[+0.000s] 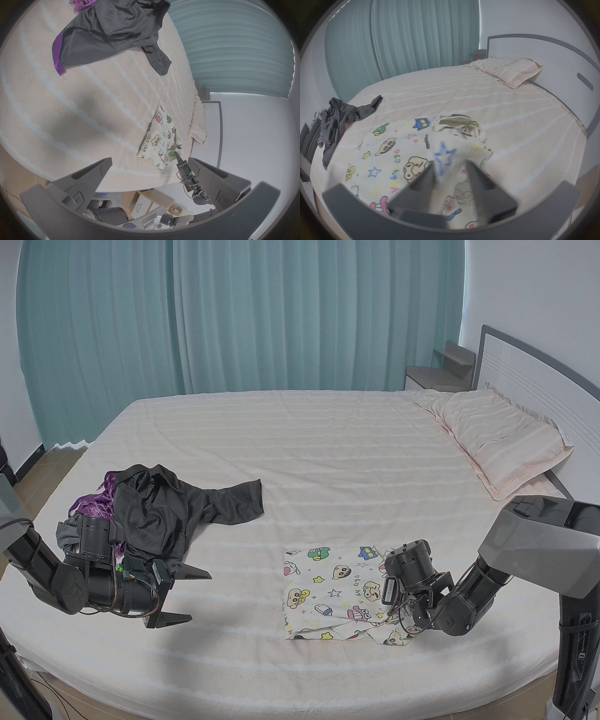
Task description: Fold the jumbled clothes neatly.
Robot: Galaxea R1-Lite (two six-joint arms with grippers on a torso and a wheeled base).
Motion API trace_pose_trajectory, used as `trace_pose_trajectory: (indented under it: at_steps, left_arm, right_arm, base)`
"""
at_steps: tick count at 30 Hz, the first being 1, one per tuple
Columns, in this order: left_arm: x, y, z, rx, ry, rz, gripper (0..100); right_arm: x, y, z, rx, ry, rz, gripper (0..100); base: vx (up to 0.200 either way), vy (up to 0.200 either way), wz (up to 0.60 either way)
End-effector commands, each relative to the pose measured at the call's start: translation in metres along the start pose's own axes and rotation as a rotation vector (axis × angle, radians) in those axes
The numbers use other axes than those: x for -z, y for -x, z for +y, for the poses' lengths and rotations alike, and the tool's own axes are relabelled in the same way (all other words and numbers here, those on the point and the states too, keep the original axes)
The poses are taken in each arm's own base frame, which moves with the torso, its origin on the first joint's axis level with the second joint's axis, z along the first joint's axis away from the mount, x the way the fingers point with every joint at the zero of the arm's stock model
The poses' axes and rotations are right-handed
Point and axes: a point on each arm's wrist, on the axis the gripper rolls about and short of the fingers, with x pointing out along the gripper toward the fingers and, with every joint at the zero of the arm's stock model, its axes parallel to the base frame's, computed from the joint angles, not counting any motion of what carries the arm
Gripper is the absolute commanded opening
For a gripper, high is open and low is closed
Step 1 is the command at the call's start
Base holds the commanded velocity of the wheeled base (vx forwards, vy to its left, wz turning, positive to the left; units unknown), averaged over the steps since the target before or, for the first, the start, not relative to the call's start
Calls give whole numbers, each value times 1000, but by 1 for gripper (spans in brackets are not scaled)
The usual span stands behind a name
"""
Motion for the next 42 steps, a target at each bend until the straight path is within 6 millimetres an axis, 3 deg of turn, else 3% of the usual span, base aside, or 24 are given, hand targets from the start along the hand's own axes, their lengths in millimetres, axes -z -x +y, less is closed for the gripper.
trace_pose_trajectory:
  at_steps: [1,9,16,20,21,28,31,37,42]
  left_arm:
    - [0,0,1,-4,3,2,100]
    - [0,0,1,-4,-2,2,100]
    - [1,0,2,-6,-1,2,100]
    - [0,0,1,-5,-2,1,100]
    - [0,0,1,-5,-4,1,100]
    - [0,0,1,-5,-4,1,100]
    - [1,-1,2,-6,0,3,100]
    - [1,0,2,-6,-1,2,100]
    - [2,0,2,-7,-2,5,100]
  right_arm:
    - [3,0,-6,16,8,15,0]
    - [4,32,-31,30,6,37,0]
    - [18,37,-49,65,-69,96,0]
    - [25,39,-49,41,-115,140,0]
    - [27,39,-51,35,-116,153,100]
    - [32,51,-58,37,-109,173,100]
    - [20,57,-60,25,-136,137,100]
    - [-23,73,-48,-93,-216,26,100]
    - [-24,56,-32,-231,-236,110,100]
  base:
    - [0,0,0]
    - [0,0,0]
    - [0,0,0]
    - [0,0,0]
    - [0,0,0]
    - [0,0,0]
    - [0,0,0]
    - [0,0,0]
    - [0,0,0]
